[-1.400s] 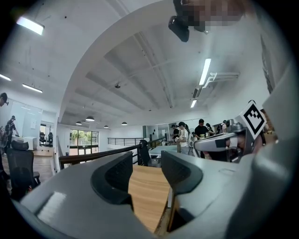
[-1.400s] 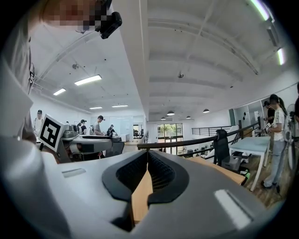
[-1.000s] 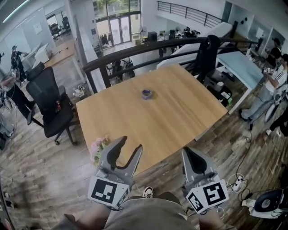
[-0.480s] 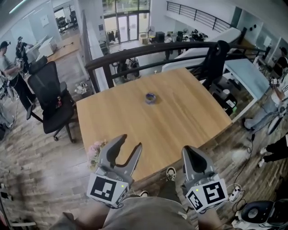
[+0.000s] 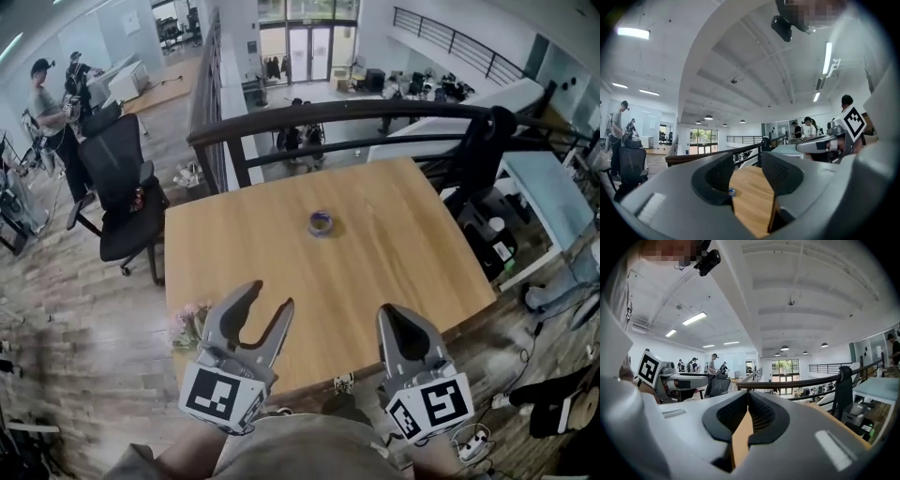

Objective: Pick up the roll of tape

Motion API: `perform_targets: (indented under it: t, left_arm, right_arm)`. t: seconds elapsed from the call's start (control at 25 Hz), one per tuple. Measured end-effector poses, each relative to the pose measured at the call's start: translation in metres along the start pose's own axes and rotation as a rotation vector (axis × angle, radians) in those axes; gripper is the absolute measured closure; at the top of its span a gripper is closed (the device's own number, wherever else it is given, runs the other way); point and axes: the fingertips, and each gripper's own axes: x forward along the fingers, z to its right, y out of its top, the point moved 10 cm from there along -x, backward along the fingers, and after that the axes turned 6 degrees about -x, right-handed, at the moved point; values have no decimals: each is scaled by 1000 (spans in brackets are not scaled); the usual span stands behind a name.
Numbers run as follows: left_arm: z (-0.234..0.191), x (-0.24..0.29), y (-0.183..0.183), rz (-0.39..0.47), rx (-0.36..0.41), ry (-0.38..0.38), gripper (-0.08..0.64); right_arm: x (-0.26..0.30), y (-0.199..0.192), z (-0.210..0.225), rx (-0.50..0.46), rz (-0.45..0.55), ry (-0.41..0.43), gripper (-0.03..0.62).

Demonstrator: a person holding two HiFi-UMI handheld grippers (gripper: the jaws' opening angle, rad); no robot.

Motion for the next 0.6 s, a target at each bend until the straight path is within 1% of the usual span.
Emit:
perform_targets:
  t: [0.16, 0.36, 0.6]
  left_arm:
    - [14, 34, 3, -2, 1, 76, 370]
    - [33, 71, 0, -13, 5, 170, 370]
    - [50, 97, -1, -20, 10, 244, 370]
  right_arm:
    - [19, 1, 46, -6, 1, 70, 577]
    - [40, -7, 101, -14, 4, 154, 577]
    - [56, -13, 141, -22, 4, 212, 577]
